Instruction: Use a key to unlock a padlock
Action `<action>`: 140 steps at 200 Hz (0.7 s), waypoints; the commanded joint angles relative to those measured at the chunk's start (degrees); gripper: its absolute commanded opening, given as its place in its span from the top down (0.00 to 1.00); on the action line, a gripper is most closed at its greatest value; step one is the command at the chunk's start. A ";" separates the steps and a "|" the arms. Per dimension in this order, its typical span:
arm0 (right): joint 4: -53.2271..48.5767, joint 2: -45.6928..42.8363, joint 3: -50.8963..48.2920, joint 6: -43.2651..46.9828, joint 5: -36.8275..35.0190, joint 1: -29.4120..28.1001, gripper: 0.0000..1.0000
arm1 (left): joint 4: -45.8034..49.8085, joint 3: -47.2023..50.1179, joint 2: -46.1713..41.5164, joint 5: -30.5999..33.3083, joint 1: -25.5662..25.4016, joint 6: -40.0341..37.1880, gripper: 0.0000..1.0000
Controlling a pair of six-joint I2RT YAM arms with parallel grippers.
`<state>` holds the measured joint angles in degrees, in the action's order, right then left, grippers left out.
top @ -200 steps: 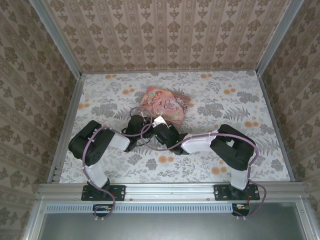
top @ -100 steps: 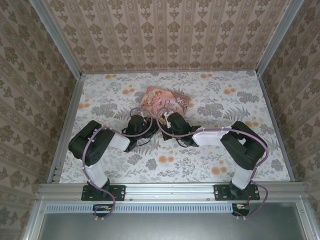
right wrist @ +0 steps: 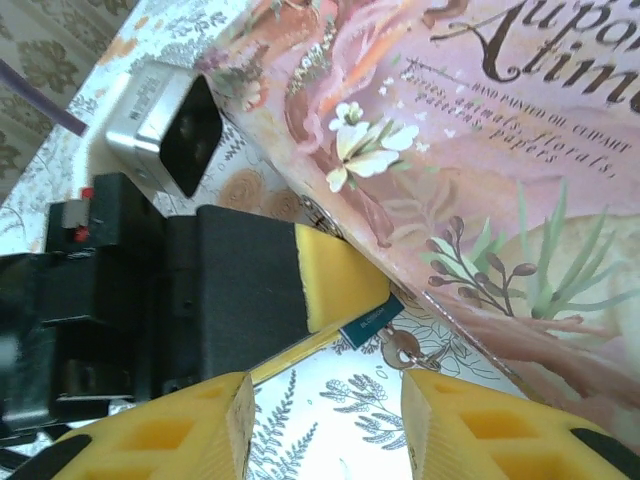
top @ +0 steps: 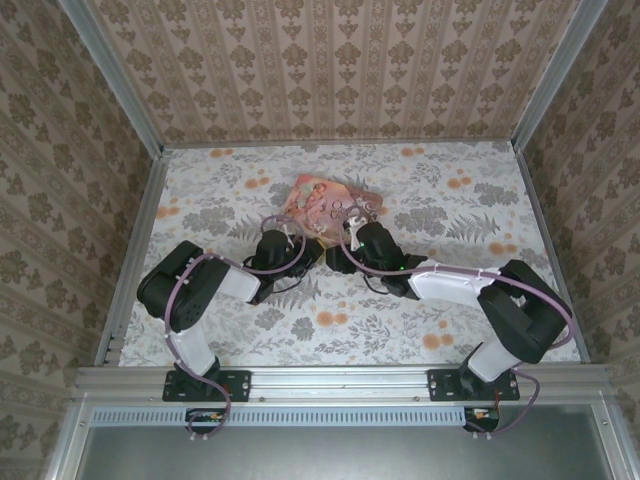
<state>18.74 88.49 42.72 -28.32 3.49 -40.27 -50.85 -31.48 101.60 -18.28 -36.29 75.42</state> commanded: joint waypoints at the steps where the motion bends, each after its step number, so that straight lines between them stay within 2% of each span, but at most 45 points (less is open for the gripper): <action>1: -0.93 -1.74 -1.06 0.74 -0.57 -0.12 0.57 | -0.52 0.02 -0.09 -2.37 -0.09 1.18 1.00; 34: -5.30 -1.22 -0.97 5.12 -5.30 -1.68 0.60 | -0.43 0.00 -0.34 -2.55 0.08 1.40 1.00; 82: -5.69 0.55 -1.57 8.16 -8.88 -4.04 0.60 | 0.56 -0.37 -0.62 -2.67 0.08 2.01 1.00; 140: -8.66 7.40 2.67 17.67 -26.91 -11.45 0.61 | 2.51 -0.99 -1.32 -3.07 0.08 2.19 1.00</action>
<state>12.10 93.23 42.78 -16.16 -12.27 -49.74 -50.48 -31.55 101.60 -19.09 -36.27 76.34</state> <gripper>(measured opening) 0.393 0.094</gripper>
